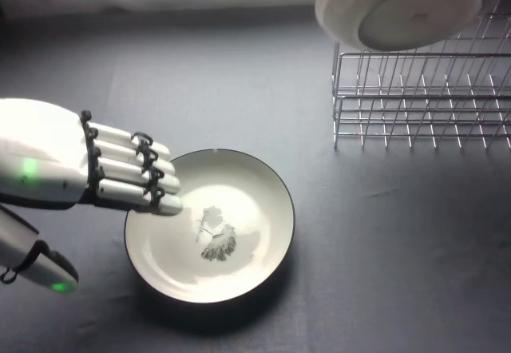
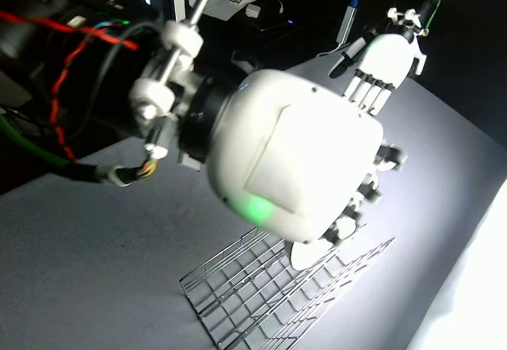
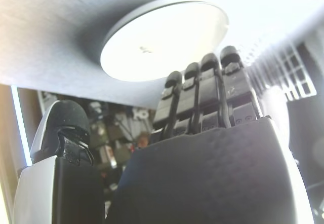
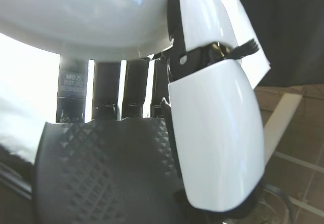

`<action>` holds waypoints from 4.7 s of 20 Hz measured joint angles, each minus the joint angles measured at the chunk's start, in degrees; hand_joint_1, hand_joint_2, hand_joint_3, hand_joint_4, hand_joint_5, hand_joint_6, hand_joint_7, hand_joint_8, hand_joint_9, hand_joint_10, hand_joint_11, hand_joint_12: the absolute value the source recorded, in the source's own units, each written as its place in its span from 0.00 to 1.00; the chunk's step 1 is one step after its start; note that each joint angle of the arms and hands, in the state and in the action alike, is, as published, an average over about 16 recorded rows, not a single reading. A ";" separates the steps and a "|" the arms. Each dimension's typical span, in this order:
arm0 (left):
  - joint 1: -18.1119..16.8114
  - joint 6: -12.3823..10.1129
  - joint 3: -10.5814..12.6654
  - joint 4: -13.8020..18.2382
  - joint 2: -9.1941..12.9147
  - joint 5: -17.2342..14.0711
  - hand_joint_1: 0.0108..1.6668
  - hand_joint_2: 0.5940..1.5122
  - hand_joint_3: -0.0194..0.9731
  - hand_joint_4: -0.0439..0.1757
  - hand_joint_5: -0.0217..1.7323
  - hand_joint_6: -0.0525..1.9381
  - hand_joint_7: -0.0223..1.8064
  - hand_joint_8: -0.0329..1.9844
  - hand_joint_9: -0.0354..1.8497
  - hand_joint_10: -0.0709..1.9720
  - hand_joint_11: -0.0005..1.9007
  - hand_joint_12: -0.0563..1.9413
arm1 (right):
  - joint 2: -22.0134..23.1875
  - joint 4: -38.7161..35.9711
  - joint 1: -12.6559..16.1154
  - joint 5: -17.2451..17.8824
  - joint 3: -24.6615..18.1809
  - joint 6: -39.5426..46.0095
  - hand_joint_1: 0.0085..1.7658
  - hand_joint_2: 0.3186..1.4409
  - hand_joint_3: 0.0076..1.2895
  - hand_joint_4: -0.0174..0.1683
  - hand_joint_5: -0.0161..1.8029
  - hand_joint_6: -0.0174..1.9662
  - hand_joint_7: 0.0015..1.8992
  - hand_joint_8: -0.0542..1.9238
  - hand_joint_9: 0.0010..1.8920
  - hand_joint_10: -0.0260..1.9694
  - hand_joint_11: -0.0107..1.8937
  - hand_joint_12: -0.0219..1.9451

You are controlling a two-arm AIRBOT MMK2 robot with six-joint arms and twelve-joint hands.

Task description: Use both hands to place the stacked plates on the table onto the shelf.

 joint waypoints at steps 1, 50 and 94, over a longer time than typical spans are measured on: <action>0.40 0.03 -0.27 -0.05 -0.11 0.48 0.14 0.65 0.03 0.21 0.02 0.03 0.02 0.02 0.03 0.04 0.01 0.04 | 0.27 -0.11 -0.34 0.09 0.16 0.01 0.75 0.62 0.00 0.05 0.53 0.44 0.55 0.40 0.55 0.52 0.45 0.67; 11.71 0.44 -1.90 -2.49 -2.22 7.94 0.12 0.66 0.03 0.15 0.01 0.01 0.01 0.01 0.03 0.03 0.01 0.02 | -1.66 -63.35 -15.50 30.98 0.51 0.65 0.58 0.43 0.01 0.11 0.02 0.02 0.01 0.03 0.01 0.02 0.02 0.09; 12.45 0.93 -1.19 -4.29 -2.54 7.33 0.13 0.66 0.03 0.18 0.01 0.01 0.01 0.01 0.02 0.03 0.01 0.02 | -36.71 -66.60 -20.88 22.93 18.64 -1.44 0.84 0.54 0.00 0.11 0.45 0.14 0.44 0.10 0.45 0.15 0.38 0.37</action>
